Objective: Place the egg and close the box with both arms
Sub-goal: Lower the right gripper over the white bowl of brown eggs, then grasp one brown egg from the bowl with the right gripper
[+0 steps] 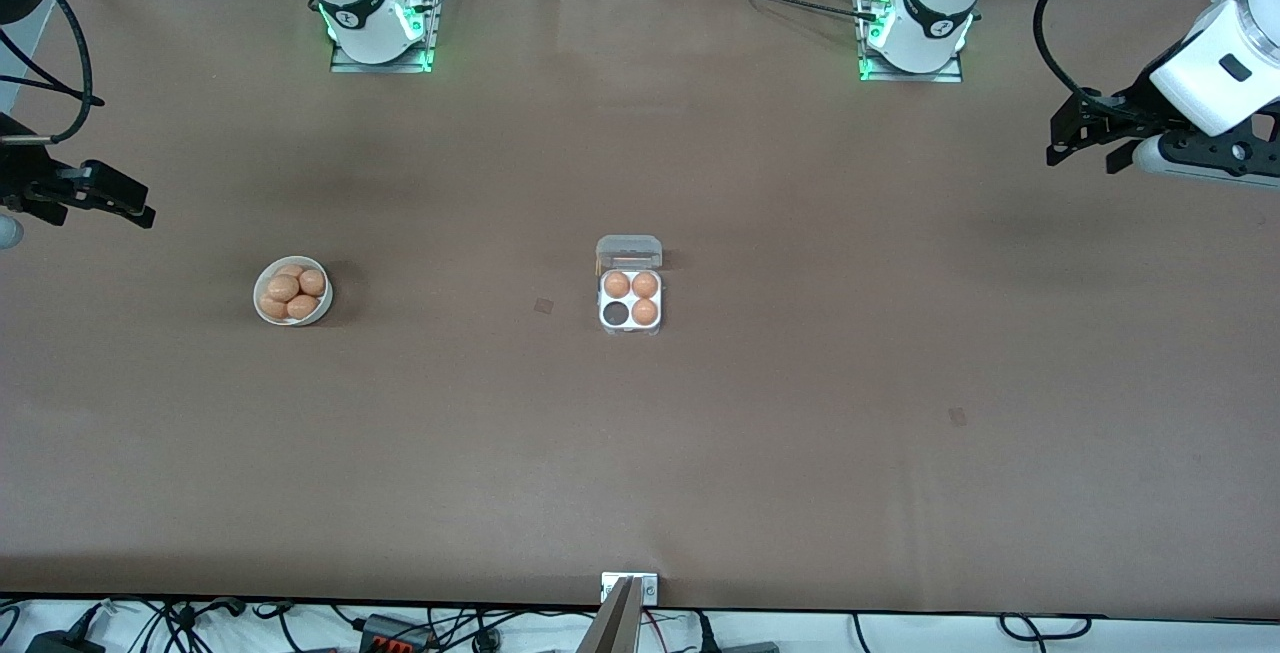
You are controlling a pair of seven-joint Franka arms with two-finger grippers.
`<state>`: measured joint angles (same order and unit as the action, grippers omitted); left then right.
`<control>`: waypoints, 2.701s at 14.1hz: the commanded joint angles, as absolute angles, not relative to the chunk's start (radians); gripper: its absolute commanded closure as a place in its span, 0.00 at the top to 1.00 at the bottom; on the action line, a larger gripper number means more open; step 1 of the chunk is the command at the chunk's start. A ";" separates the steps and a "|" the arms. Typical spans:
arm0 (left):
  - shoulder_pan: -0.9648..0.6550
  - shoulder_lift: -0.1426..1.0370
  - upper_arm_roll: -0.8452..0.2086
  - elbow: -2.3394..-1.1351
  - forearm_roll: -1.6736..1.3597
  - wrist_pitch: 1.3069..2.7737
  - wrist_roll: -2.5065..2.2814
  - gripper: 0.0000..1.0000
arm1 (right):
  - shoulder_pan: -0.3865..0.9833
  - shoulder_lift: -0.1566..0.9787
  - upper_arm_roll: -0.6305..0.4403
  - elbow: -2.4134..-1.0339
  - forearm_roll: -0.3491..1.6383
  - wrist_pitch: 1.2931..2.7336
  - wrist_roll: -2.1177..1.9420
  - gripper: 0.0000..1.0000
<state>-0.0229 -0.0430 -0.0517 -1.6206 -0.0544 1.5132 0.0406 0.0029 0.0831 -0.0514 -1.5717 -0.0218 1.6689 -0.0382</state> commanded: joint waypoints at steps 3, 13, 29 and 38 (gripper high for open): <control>-0.021 -0.023 -0.055 -1.571 -0.044 1.482 0.064 0.04 | 0.005 0.066 -0.046 -1.578 -0.023 1.664 -0.040 1.00; -0.021 -0.021 -0.057 -1.571 -0.043 1.488 0.046 1.00 | -0.006 0.254 -0.054 -1.589 -0.034 1.695 -0.037 1.00; -0.020 -0.020 -0.049 -1.571 -0.043 1.486 0.048 1.00 | -0.072 0.561 -0.049 -1.638 0.049 1.756 -0.034 1.00; -0.018 -0.020 -0.048 -1.571 -0.041 1.485 0.057 1.00 | -0.077 0.615 -0.049 -1.638 0.061 1.781 -0.034 0.93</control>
